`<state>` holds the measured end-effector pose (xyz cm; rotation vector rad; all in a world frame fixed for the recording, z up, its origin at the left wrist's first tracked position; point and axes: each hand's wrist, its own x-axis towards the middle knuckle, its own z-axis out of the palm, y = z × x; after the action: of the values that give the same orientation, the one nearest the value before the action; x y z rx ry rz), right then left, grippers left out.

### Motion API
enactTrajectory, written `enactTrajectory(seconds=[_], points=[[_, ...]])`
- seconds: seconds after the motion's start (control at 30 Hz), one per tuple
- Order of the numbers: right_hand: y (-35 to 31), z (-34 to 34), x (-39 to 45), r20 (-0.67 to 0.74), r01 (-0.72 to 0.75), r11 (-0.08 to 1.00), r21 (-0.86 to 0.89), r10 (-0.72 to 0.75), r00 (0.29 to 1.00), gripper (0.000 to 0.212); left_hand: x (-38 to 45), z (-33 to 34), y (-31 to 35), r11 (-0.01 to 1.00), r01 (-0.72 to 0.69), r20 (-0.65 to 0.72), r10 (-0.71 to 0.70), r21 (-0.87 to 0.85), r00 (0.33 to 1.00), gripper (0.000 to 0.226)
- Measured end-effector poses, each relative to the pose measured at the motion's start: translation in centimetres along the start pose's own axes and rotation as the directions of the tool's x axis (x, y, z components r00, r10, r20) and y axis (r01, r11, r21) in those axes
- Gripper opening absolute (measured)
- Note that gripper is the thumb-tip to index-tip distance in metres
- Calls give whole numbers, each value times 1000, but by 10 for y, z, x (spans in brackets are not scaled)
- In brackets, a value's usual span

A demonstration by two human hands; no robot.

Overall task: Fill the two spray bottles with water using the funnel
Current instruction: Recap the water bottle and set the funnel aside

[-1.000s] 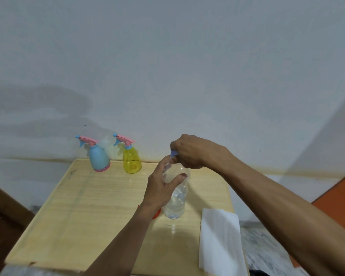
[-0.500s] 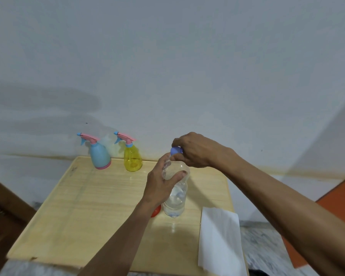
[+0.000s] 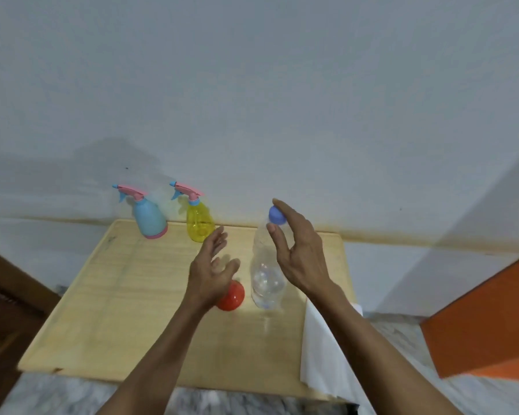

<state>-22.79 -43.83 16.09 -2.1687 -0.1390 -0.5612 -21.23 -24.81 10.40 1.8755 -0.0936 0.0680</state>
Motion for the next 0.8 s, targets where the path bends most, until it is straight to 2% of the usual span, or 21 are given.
enactTrajectory(seconds=[0.07, 0.13, 0.23, 0.33, 0.43, 0.5, 0.63, 0.8], points=[[1, 8, -11, -27, -30, 998, 52, 31, 999, 52, -6, -14, -24, 992, 108, -131, -98, 70, 986, 63], [3, 16, -19, -84, -13, 997, 78, 19, 996, 62, -14, -20, -47, 967, 179, -154, -152, 180, 976, 67], [3, 24, -22, -120, 56, 997, 61, -49, 992, 81, -23, -12, -77, 927, 176, -77, -159, 330, 984, 65], [4, 25, -22, -97, 108, 993, 56, -102, 990, 93, -22, 3, -100, 905, 152, 15, -172, 397, 985, 64], [8, 28, -25, -58, 69, 996, 47, -67, 996, 105, -13, 16, -123, 902, 113, 75, -158, 417, 985, 59], [11, 31, -26, -55, 18, 999, 46, -16, 998, 107, -9, 21, -133, 910, 112, 78, -155, 399, 985, 51], [12, 38, -29, -87, 7, 1000, 1, -7, 996, 104, -8, 27, -145, 915, 90, 40, -115, 392, 993, 34], [10, 40, -28, -117, -12, 999, -52, 6, 993, 99, -7, 24, -143, 929, 56, 37, -75, 366, 997, 26]])
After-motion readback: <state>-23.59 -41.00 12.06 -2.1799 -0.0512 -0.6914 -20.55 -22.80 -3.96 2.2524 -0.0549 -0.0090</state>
